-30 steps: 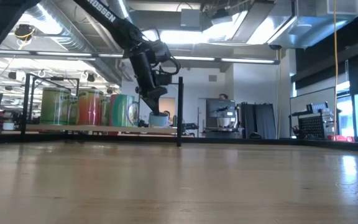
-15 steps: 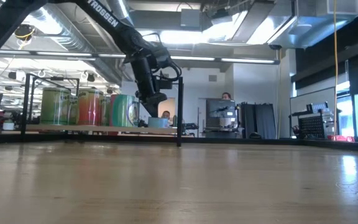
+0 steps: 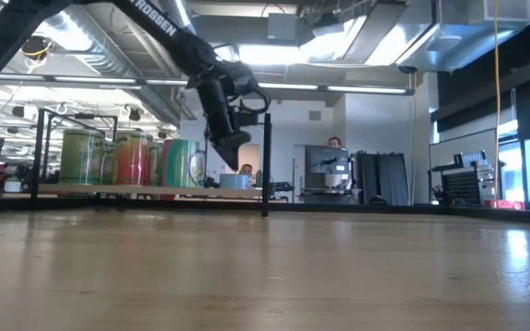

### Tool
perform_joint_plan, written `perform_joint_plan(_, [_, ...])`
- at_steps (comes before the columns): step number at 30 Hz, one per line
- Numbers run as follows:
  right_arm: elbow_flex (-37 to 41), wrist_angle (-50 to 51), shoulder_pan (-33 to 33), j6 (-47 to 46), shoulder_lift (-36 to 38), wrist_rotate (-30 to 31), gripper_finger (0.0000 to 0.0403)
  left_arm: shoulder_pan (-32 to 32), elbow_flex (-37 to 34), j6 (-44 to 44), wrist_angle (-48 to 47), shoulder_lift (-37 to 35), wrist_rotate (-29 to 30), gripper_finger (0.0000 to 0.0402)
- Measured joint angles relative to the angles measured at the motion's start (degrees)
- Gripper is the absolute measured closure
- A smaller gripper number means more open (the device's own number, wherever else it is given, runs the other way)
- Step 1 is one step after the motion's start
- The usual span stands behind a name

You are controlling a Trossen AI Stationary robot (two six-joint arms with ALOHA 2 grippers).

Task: Pick and place cans onto a shelf
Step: Put the canned salmon on the shelf, then put the canned pineapple rings on the shelf

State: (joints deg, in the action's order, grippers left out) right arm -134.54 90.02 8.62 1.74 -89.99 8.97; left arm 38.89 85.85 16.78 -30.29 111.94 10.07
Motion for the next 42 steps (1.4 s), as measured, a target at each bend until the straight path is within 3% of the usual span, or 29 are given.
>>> perform_joint_plan(5, [0.0, 0.0, 0.0, 0.1, 0.0, 0.0, 0.0344, -0.5, 5.7, -0.2, -4.6, 0.0, 2.6, 0.0363])
perform_joint_plan(10, [0.0, 0.0, 0.0, 0.0, 0.5, -1.5, 0.0344, -2.9, 15.7, -3.0, -17.4, -0.5, 3.4, 0.0363])
perform_joint_plan(17, [0.0, 0.0, 0.1, -3.1, 3.6, -11.3, 0.0344, -10.1, 25.2, -2.7, -29.2, -5.9, -8.7, 0.0363])
perform_joint_plan(22, [2.7, -0.1, 1.0, -8.2, 5.5, -23.8, 0.0344, -17.0, 25.8, -2.1, -32.1, -12.9, -10.9, 0.0363])
perform_joint_plan(26, [9.5, -0.1, 4.5, -17.4, 7.3, -26.9, 0.0344, -22.7, 25.8, -3.1, -34.1, -17.5, -11.2, 0.0363])
perform_joint_plan(34, [27.9, 0.0, 16.5, -39.9, 11.6, -26.3, 0.0344, -32.3, 25.8, -10.1, -35.7, -24.7, -11.3, 0.0363])
perform_joint_plan(42, [45.3, -2.7, 30.9, -46.8, 10.8, -28.3, 0.0344, -37.7, 25.8, -13.5, -36.8, -26.9, -8.0, 0.0363])
